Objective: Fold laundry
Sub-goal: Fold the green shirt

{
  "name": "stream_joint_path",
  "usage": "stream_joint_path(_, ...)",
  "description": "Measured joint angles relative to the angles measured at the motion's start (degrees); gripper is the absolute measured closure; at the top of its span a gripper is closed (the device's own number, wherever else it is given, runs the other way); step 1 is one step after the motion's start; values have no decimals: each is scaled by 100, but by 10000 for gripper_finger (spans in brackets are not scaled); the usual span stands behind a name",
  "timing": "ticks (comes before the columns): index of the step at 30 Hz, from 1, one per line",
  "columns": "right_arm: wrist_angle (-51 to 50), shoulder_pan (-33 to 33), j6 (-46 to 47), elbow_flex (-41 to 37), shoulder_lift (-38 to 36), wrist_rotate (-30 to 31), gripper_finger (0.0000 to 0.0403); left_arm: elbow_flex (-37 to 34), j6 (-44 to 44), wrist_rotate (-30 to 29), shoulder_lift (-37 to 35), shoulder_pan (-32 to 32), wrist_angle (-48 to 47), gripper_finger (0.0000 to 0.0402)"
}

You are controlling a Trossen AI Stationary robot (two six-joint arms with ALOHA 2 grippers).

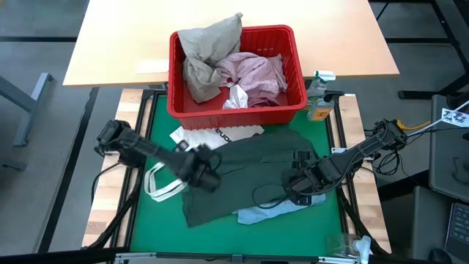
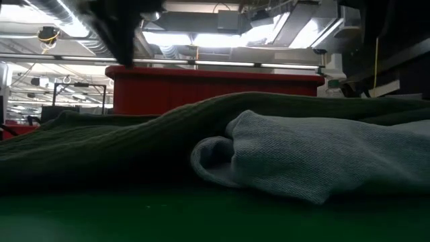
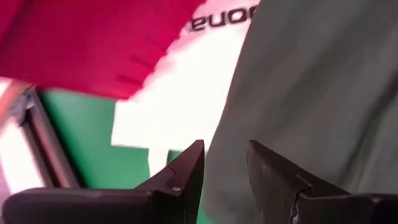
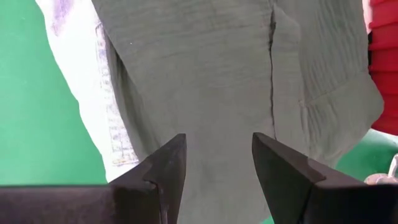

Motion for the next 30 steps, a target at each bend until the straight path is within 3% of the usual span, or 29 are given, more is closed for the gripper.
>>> stream_joint_path(6,-32,0,-351,0,0,55,220,0,1303,80,2,888,449,286)
stream_joint_path(14,-38,-172,-932,-2,0,857,220,-2,1734,384,-161,942,297,293)
stream_joint_path(23,1136,-1721,-2265,-420,0,847,220,-2,1624,406,-199,631,313,318)
stream_joint_path(30,2539,-2787,-3061,-840,0,238,220,-2,1387,314,-199,285,434,332)
